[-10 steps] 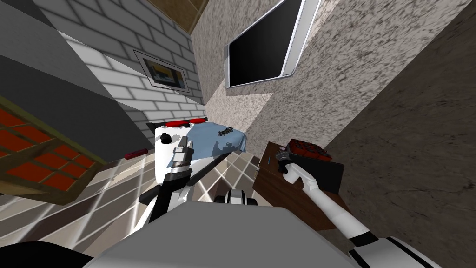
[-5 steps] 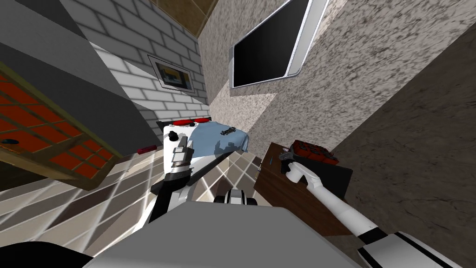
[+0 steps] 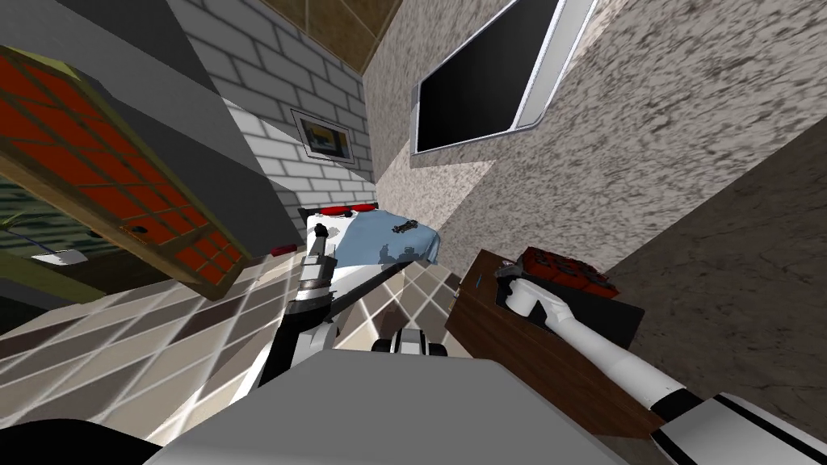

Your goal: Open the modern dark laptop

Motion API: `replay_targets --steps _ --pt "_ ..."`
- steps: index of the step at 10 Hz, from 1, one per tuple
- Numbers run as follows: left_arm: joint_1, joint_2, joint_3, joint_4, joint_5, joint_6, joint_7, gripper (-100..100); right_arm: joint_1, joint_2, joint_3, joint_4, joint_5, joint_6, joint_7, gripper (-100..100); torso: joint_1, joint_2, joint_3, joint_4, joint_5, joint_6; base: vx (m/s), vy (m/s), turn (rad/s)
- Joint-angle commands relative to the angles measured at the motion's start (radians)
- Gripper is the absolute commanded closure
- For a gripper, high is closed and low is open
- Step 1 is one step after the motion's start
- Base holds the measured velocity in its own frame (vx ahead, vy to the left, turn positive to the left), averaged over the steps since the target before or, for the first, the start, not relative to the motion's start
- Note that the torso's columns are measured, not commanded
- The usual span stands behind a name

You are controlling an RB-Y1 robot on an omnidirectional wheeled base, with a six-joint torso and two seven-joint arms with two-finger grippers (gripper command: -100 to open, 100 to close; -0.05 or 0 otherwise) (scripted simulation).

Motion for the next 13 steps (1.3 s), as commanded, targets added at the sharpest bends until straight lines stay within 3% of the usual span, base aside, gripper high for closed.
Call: replay_targets --steps 1,3,5,6,7,8,9,10,11,13 --pt "0.0 0.0 0.0 0.0 0.0 0.0 0.0 0 -0.005 -0.057 0.056 0.022 -0.072 0.062 -0.044 100 -0.001 0.0 0.0 -0.001 -0.001 0.002 -0.071 0.008 0.316" --pt "0.0 0.0 0.0 0.0 0.0 0.0 0.0 0 -0.005 -0.113 0.084 0.022 -0.11 0.113 -0.044 100 0.001 0.002 0.002 0.002 -0.001 -0.008 -0.083 -0.014 0.239" --pt "0.0 0.0 0.0 0.0 0.0 0.0 0.0 0 -0.005 -0.113 0.084 0.022 -0.155 0.113 -0.044 100 0.001 0.003 0.002 0.003 0.002 0.003 0.005 0.0 -0.028" --pt "0.0 0.0 0.0 0.0 0.0 0.0 0.0 0 -0.03 -0.169 0.123 0.046 -0.189 0.166 -0.087 100 -0.001 0.004 0.003 0.003 0.001 0.003 -0.077 0.017 0.29" --pt "0.0 0.0 0.0 0.0 0.0 0.0 0.0 0 -0.03 -0.192 0.148 0.046 -0.212 0.187 -0.087 100 -0.001 0.007 0.004 0.005 0.001 -0.005 -0.113 -0.007 0.37" --pt "0.0 0.0 0.0 0.0 0.0 0.0 0.0 0 -0.03 -0.22 0.148 0.046 -0.236 0.201 -0.087 100 0.002 0.007 0.005 0.006 0.002 -0.007 -0.066 -0.016 0.122" --pt "0.0 0.0 0.0 0.0 0.0 0.0 0.0 0 -0.03 -0.22 0.148 0.046 -0.262 0.201 -0.087 100 0.004 0.006 0.003 0.008 0.006 -0.002 -0.008 -0.011 -0.02" --pt "0.0 0.0 0.0 0.0 0.0 0.0 0.0 0 -0.047 -0.216 0.142 0.049 -0.245 0.195 -0.081 100 0.006 0.006 0.003 0.008 0.007 0.001 0.002 -0.003 -0.022" --pt "0.0 0.0 0.0 0.0 0.0 0.0 0.0 0 -0.044 -0.235 0.147 0.02 -0.297 0.21 -0.063 100 0.007 0.006 0.003 0.009 0.008 -0.004 0.038 -0.04 -0.051" --pt "0.0 0.0 0.0 0.0 0.0 0.0 0.0 0 -0.042 -0.251 0.154 -0.007 -0.344 0.22 -0.044 100 0.007 0.004 0.002 0.009 0.008 -0.009 0.052 -0.074 -0.024"
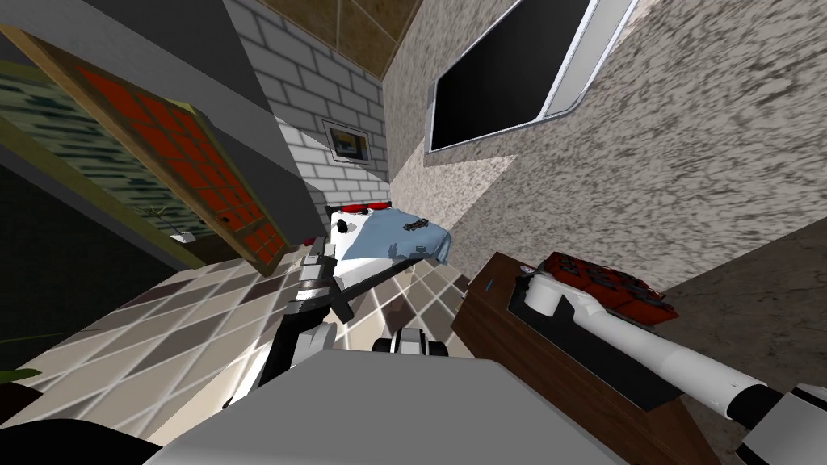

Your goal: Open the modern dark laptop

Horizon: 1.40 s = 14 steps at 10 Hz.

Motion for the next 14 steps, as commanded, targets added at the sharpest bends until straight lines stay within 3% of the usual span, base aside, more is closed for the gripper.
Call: replay_targets --steps 1,14 --pt "0.0 0.0 0.0 0.0 0.0 0.0 0.0 0 0.003 -0.013 0.01 -0.032 -0.067 0.01 0.022 100 -0.001 -0.001 -0.001 -0.001 -0.001 0.001 0.062 -0.061 -0.004" --pt "0.0 0.0 0.0 0.0 0.0 0.0 0.0 0 0.018 -0.121 0.056 -0.216 -0.435 0.082 0.155 100 0.005 0.005 0.003 0.001 0.001 0.002 0.061 -0.062 -0.021"
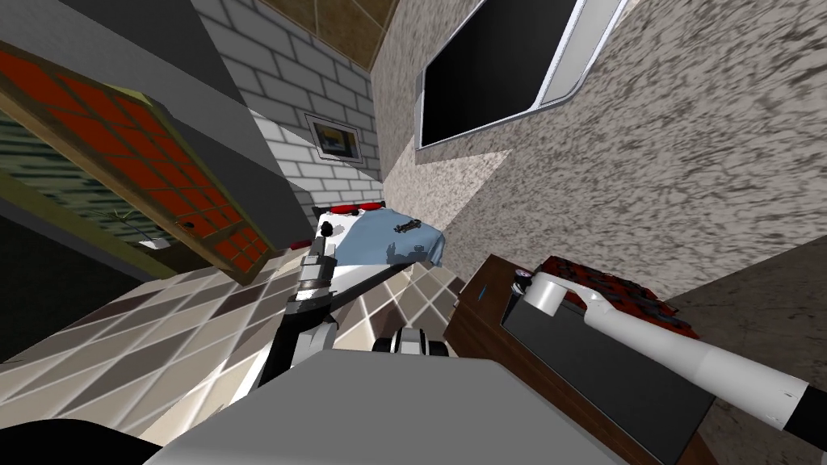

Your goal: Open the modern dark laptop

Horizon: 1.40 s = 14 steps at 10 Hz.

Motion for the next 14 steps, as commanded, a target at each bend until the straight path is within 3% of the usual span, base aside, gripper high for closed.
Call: replay_targets --steps 1,3,4,5,7,8,9,14 --pt "0.0 0.0 0.0 0.0 0.0 0.0 0.0 0 0.007 -0.008 0.013 -0.035 -0.079 0.011 0.019 100 0.0 -0.001 0.0 0.001 0.001 0.0 0.051 -0.052 -0.001" --pt "0.0 0.0 0.0 0.0 0.0 0.0 0.0 0 0.009 -0.024 0.02 -0.061 -0.136 0.021 0.038 100 -0.001 0.001 0.001 0.0 0.0 0.003 0.068 -0.067 -0.012" --pt "0.0 0.0 0.0 0.0 0.0 0.0 0.0 0 0.005 -0.028 0.012 -0.062 -0.115 0.024 0.032 100 -0.001 0.003 0.002 0.0 -0.001 0.003 0.025 -0.022 0.005" --pt "0.0 0.0 0.0 0.0 0.0 0.0 0.0 0 0.055 0.011 -0.038 -0.014 -0.067 -0.025 -0.018 100 0.0 0.004 0.003 0.002 0.002 0.003 -0.025 -0.018 0.315" --pt "0.0 0.0 0.0 0.0 0.0 0.0 0.0 0 0.111 0.011 -0.043 0.044 -0.014 -0.068 -0.071 100 0.001 0.002 0.001 0.002 0.002 -0.002 -0.037 -0.011 0.404" --pt "0.0 0.0 0.0 0.0 0.0 0.0 0.0 0 0.065 -0.014 -0.044 -0.003 -0.068 -0.019 -0.03 -100 0.001 0.001 0.0 0.003 0.004 0.001 -0.007 -0.008 -0.003" --pt "0.0 0.0 0.0 0.0 0.0 0.0 0.0 0 0.065 -0.014 -0.044 -0.003 -0.068 -0.019 -0.03 -100 0.001 0.0 0.0 0.003 0.005 0.003 0.005 -0.01 -0.092" --pt "0.0 0.0 0.0 0.0 0.0 0.0 0.0 0 0.031 -0.095 -0.063 -0.097 -0.159 0.044 -0.002 -100 0.0 0.003 0.001 0.004 0.005 0.002 0.007 -0.009 -0.045"
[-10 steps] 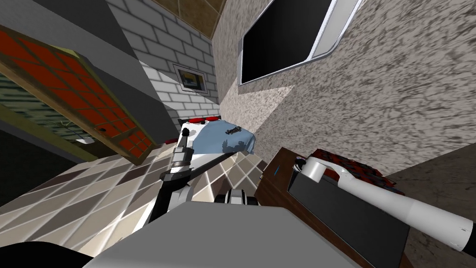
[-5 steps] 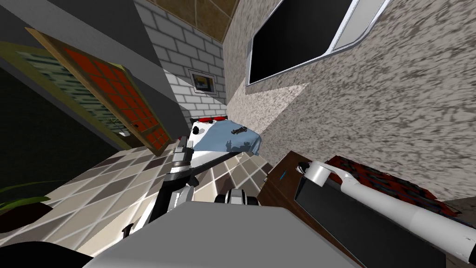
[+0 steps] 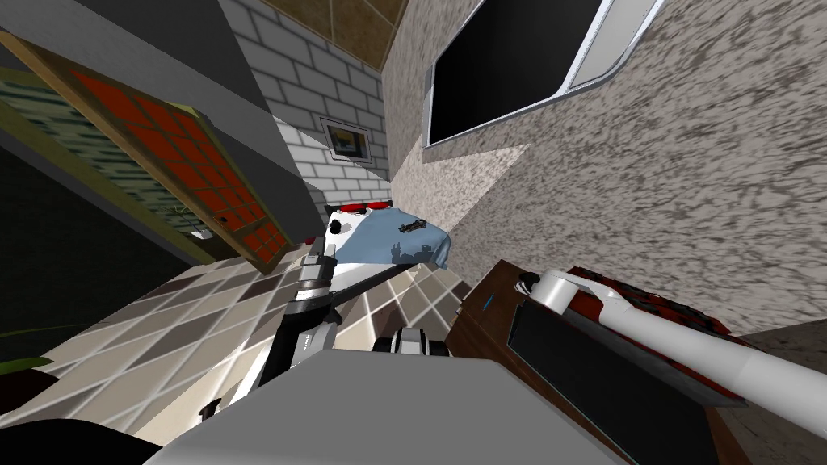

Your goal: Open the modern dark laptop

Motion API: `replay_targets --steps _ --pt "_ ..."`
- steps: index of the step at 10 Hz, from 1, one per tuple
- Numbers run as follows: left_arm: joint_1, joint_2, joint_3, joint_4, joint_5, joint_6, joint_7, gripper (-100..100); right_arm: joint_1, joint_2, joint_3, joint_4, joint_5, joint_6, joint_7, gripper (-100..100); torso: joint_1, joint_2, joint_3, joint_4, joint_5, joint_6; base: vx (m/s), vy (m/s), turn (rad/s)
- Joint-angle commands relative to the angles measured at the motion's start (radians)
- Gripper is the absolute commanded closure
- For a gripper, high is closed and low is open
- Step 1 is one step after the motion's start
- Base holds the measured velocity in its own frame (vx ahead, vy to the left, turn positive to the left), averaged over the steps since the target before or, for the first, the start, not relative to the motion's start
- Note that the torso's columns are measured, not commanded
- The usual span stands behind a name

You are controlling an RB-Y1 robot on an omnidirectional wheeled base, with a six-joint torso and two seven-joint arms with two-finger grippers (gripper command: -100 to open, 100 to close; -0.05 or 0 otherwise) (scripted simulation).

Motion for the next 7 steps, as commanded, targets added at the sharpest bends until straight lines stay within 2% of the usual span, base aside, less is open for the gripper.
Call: replay_targets --steps 1,2,7 --pt "0.0 0.0 0.0 0.0 0.0 0.0 0.0 0 -0.006 -0.013 -0.003 -0.018 -0.015 0.012 0.005 -100 0.0 0.0 0.0 0.0 0.0 0.0 0.0 0.0 0.0" --pt "0.0 0.0 0.0 0.0 0.0 0.0 0.0 0 -0.007 -0.015 -0.003 -0.02 -0.016 0.015 0.006 0 0.0 0.0 0.0 0.0 0.0 0.0 0.0 0.0 0.0" --pt "0.0 0.0 0.0 0.0 0.0 0.0 0.0 0 -0.007 -0.015 -0.003 -0.019 -0.016 0.015 0.006 0 0.0 0.0 0.0 0.0 0.0 0.0 0.0 0.0 0.0"
